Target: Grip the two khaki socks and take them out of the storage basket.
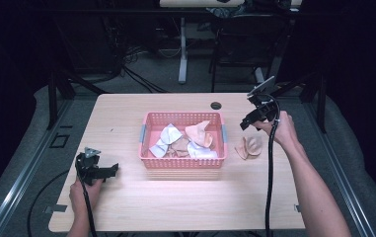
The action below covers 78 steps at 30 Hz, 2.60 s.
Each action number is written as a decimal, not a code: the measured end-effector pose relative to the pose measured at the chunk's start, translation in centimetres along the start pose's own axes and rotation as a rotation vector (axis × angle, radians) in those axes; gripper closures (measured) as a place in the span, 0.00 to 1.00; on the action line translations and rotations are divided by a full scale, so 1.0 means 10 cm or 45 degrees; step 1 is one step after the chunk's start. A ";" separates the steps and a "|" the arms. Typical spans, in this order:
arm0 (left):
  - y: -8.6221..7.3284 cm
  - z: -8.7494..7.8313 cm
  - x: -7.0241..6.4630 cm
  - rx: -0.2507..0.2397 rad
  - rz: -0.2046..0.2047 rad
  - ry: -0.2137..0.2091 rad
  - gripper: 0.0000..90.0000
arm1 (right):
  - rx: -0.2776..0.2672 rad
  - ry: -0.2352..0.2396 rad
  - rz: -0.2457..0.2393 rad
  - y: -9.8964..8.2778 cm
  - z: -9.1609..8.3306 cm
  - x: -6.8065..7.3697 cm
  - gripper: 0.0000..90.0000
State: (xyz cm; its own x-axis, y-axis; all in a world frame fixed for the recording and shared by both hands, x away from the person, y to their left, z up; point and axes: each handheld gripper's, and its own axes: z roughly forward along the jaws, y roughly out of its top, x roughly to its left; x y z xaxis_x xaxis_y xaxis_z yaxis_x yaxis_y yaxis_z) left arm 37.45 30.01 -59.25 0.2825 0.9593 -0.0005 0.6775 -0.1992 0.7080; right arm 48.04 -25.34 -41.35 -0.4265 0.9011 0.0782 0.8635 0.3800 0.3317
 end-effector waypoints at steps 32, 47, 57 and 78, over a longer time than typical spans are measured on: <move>0.00 0.00 0.00 -0.006 -0.007 0.000 0.00 | 0.001 0.136 -0.201 0.46 0.11 0.85 0.15; 0.00 0.00 0.00 -0.001 0.000 -0.001 0.00 | 0.130 0.150 -0.264 0.53 0.50 1.17 0.19; 0.00 0.00 0.00 -0.001 0.000 0.000 0.00 | 0.149 0.165 -0.208 0.51 0.89 1.17 0.45; 0.00 0.00 0.00 -0.005 -0.005 0.000 0.00 | 0.253 0.095 -0.140 0.51 1.30 1.16 0.89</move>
State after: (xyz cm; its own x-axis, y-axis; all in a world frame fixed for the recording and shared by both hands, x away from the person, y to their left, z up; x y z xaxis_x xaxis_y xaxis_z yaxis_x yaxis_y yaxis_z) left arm 37.46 29.99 -59.27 0.2799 0.9600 -0.0035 0.6762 -0.1945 0.7106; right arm 51.01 -10.25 -50.95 -0.5334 0.8368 0.1237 0.8436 0.5154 0.1510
